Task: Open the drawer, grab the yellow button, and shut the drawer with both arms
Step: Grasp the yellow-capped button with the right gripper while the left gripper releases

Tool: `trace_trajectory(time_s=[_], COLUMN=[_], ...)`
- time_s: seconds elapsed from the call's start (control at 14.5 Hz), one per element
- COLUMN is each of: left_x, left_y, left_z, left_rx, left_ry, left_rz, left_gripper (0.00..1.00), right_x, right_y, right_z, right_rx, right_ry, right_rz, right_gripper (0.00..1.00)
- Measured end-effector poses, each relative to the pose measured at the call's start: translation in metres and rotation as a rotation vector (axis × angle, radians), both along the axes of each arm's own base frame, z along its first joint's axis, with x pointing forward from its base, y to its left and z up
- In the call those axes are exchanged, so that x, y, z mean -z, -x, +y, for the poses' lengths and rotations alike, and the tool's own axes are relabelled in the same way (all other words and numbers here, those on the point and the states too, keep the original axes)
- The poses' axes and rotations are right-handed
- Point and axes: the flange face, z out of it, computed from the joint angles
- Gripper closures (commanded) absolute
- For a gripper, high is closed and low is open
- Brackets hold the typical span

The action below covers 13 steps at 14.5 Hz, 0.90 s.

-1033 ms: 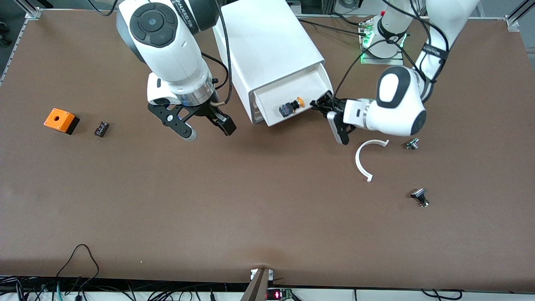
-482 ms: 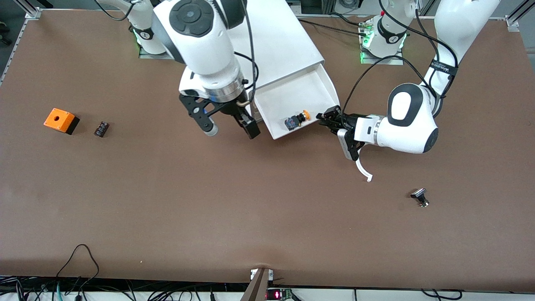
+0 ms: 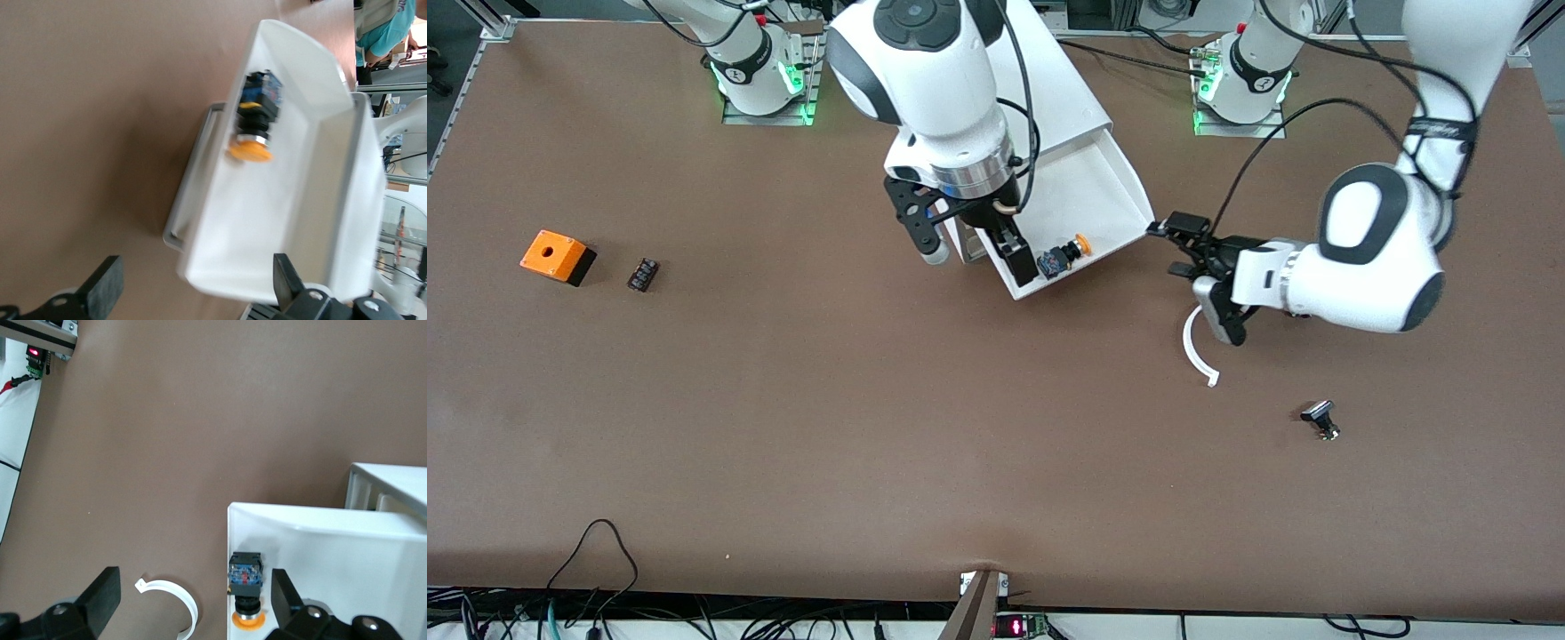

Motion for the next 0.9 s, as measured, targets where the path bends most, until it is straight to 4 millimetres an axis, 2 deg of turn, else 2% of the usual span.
trace_trajectory(time_s=[0.14,0.34,0.62,0.9], left_x=[-0.033,-0.065,-0.102,-0.132], left_y=[-0.003,-0.007,-0.017,-0.025], left_z=[0.004,0.005,0.011,0.030], left_rx=[-0.009,-0.041,-0.094,-0.114], left_ry=[-0.127,-0.286,-0.508,-0.661], left_rz=[0.024,0.027,-0.058,-0.147], left_gripper=[0.00,0.00,0.00,0.00], right_x=[0.017,0.054,0.088,0.123], right_y=[0.008,0.020,0.025,0.034], right_z=[0.018,0.043,0.055,0.069], right_rx=[0.010,-0.007,-0.021,-0.041], right_ry=[-0.009,0.010,0.034,0.060], right_rz=[0.006,0.032,0.056,0.079], right_gripper=[0.00,0.00,0.00,0.00])
